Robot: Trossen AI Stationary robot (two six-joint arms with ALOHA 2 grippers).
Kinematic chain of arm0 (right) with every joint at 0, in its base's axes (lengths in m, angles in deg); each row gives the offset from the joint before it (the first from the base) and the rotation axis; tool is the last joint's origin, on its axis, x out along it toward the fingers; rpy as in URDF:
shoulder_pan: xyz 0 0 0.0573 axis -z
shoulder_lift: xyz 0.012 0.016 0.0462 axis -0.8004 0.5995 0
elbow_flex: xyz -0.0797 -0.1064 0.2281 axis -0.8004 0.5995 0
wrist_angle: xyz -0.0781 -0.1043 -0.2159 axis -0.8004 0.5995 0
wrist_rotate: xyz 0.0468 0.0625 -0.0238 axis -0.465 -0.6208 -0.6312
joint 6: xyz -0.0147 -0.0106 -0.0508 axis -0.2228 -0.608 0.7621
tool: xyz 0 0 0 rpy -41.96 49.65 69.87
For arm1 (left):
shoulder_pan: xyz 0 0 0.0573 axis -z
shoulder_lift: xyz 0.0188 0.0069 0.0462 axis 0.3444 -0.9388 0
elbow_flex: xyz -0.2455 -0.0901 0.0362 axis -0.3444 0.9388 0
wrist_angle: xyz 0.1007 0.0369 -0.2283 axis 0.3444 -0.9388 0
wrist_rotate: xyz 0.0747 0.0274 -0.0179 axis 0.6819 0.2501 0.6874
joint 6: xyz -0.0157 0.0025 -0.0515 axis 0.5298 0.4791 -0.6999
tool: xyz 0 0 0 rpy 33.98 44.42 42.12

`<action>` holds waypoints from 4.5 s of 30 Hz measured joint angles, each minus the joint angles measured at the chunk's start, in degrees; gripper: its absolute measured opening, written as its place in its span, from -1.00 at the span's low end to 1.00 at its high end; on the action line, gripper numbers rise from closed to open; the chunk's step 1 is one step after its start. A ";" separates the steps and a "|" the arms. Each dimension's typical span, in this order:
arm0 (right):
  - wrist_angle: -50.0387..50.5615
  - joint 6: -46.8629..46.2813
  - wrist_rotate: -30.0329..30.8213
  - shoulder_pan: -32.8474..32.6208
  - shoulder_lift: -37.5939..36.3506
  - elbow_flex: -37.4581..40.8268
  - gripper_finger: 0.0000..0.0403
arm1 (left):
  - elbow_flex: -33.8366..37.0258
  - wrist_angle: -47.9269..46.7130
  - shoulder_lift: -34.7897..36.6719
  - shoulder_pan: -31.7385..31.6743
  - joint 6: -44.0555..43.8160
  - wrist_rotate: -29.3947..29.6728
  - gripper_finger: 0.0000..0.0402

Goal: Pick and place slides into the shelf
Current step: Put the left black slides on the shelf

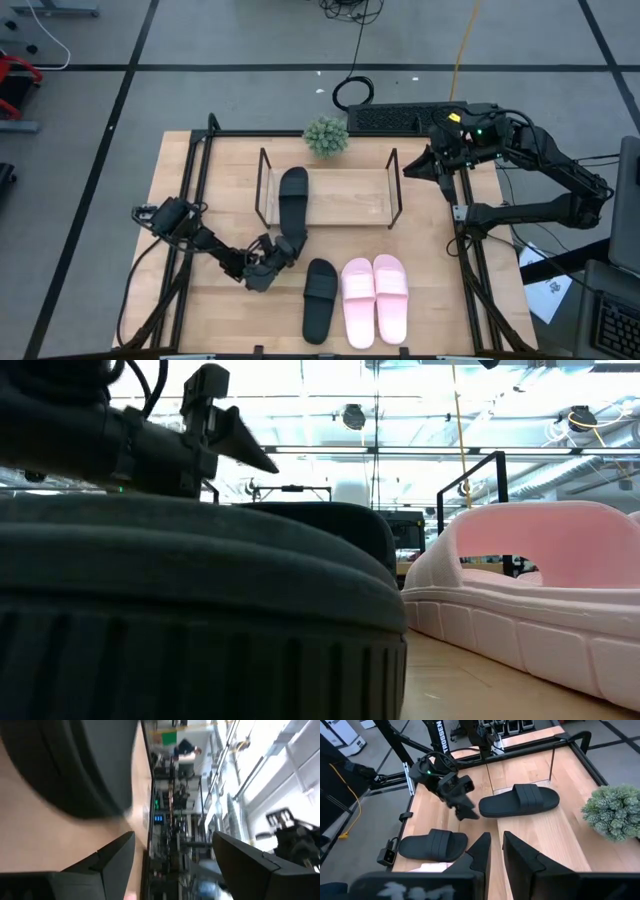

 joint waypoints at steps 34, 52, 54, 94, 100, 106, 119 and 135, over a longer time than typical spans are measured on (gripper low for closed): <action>-24.33 34.68 15.35 -26.80 28.64 8.79 -0.79 | -1.92 9.44 36.17 25.97 104.86 17.92 0.33; -39.88 41.62 17.36 -18.91 46.69 -1.88 -0.79 | -1.92 9.05 36.15 26.89 114.78 17.87 0.33; -43.06 43.18 19.34 -17.59 48.08 -1.89 -0.79 | -1.92 9.05 36.15 26.89 116.40 17.87 0.33; -46.60 40.80 35.24 -18.68 55.80 -1.88 -0.78 | -1.92 7.18 36.15 26.89 122.15 17.81 0.33; -46.79 40.38 40.57 -19.91 55.80 -1.88 -0.78 | -1.92 6.84 36.15 26.89 122.09 17.81 0.33; -46.95 41.12 41.58 -20.39 55.80 -1.88 -0.79 | -1.92 6.67 36.15 26.89 122.02 17.81 0.33; -47.53 37.04 40.54 -22.16 55.78 -1.86 -0.53 | -1.92 6.53 36.15 26.89 121.89 17.81 0.33; -47.99 37.03 43.66 -20.81 56.83 -1.80 -0.17 | -1.90 6.49 36.15 26.89 121.92 17.81 0.33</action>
